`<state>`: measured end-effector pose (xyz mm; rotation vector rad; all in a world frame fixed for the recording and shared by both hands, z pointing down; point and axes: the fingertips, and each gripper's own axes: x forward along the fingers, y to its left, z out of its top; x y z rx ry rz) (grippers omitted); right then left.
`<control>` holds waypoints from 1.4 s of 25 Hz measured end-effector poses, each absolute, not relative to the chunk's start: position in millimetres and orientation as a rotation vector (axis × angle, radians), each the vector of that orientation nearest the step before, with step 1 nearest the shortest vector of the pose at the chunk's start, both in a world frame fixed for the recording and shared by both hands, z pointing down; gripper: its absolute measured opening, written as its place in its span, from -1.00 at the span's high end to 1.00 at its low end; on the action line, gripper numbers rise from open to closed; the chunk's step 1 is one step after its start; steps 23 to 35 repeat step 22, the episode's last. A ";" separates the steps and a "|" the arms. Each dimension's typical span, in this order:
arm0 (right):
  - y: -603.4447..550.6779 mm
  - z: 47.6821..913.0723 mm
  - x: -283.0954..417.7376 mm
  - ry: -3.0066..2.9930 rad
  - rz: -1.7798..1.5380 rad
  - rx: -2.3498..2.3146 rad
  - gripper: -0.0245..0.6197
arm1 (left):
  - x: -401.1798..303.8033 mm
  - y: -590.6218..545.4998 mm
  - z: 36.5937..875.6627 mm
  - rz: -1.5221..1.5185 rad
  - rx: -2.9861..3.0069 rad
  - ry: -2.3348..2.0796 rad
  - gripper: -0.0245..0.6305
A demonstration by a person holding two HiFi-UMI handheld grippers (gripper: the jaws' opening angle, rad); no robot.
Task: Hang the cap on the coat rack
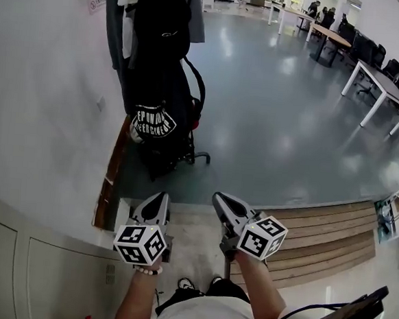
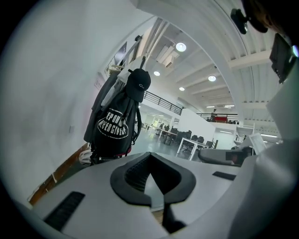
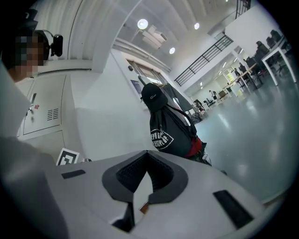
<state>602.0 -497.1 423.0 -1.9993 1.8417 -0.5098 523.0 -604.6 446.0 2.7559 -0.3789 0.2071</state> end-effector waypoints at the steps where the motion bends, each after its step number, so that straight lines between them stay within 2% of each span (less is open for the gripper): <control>1: -495.0 419.4 600.3 1.840 -0.497 -1.999 0.91 | 521.2 -600.5 442.3 0.201 2.771 -0.373 0.92; 7: -491.4 394.4 597.8 1.880 -0.418 -2.015 0.91 | 518.3 -579.8 420.3 0.153 2.799 -0.369 0.92; 35: -497.9 398.6 583.3 1.962 -0.467 -1.937 0.92 | 499.7 -576.4 420.2 0.140 2.752 -0.425 0.92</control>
